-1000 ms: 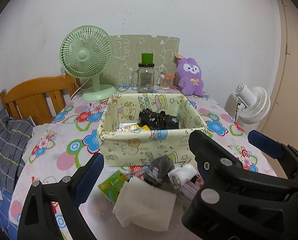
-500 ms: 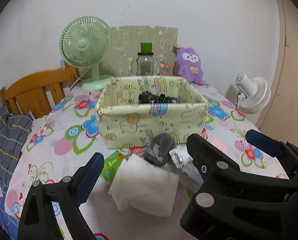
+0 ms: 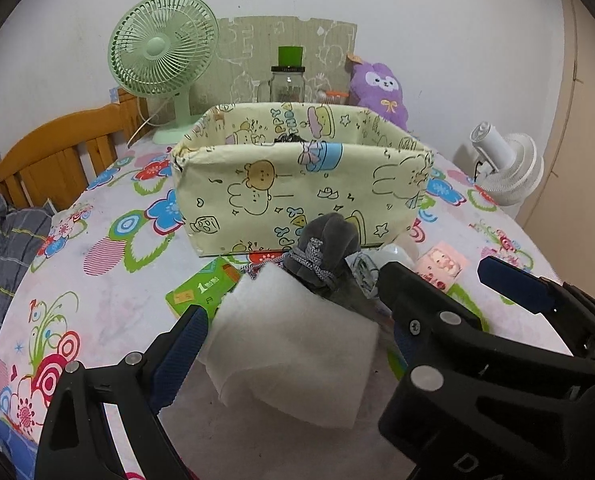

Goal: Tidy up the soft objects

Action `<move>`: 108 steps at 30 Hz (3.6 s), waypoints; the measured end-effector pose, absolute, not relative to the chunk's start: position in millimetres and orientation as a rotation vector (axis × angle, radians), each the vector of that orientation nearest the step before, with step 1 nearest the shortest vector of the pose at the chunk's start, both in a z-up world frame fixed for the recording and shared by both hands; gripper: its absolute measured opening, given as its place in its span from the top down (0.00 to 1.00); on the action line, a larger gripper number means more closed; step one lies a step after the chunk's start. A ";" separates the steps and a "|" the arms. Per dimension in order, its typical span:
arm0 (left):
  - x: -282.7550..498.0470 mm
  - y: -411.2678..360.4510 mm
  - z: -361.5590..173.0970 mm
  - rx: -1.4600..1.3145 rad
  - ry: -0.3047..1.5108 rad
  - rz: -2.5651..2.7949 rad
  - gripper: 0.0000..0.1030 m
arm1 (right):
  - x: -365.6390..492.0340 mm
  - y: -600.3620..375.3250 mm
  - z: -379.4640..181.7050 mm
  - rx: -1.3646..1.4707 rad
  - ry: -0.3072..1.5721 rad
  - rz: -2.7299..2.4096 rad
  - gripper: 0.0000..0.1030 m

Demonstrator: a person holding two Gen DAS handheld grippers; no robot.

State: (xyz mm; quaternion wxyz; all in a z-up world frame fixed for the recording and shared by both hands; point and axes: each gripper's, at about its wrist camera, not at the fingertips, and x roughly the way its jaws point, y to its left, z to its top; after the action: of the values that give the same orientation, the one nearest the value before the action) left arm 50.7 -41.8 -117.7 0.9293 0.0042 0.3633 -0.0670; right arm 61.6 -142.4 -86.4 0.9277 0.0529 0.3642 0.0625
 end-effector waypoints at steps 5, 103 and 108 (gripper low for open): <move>58.0 -47.3 -122.7 0.046 0.746 -0.107 0.20 | 69.5 -146.4 -96.2 0.115 0.778 0.118 0.21; 78.5 -18.9 7.0 -0.037 0.548 -0.079 0.85 | 95.1 -117.4 43.9 0.062 0.602 0.182 0.63; 95.0 -18.8 8.4 -0.031 0.551 -0.068 0.85 | 113.5 -116.5 44.4 0.068 0.603 0.196 0.63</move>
State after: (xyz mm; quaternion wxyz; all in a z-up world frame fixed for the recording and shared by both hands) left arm 95.0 -18.8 8.4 0.9616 -0.0155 0.2720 -0.0337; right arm 113.5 -116.5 44.4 0.9495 0.0336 0.2965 0.0965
